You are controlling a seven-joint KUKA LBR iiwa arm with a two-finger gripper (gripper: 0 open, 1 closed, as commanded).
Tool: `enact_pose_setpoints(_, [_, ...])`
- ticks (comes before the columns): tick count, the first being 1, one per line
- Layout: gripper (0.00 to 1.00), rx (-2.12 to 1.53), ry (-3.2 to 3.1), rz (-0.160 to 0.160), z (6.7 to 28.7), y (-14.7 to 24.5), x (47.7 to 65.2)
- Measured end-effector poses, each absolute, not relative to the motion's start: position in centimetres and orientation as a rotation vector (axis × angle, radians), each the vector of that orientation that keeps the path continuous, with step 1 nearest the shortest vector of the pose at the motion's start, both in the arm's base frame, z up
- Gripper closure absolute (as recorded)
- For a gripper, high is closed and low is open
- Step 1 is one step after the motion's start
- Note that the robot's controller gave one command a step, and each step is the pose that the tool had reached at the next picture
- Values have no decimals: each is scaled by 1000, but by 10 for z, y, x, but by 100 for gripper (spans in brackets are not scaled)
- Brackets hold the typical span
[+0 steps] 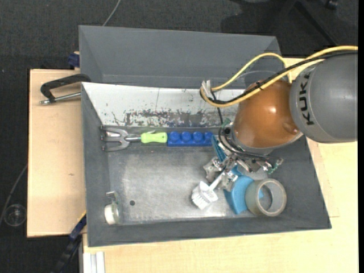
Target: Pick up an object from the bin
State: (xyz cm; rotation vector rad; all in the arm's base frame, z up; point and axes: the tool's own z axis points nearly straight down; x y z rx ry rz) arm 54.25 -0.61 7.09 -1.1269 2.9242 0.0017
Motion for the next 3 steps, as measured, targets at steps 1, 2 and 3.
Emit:
enact_pose_setpoints(1, [100, -1130, 2928, 5, 76, -6, 541])
enact_pose_setpoints(2, [100, -1128, 2929, 7, 98, -6, 540])
enact_pose_setpoints(3, [100, -1125, 2921, 1, 124, -6, 543])
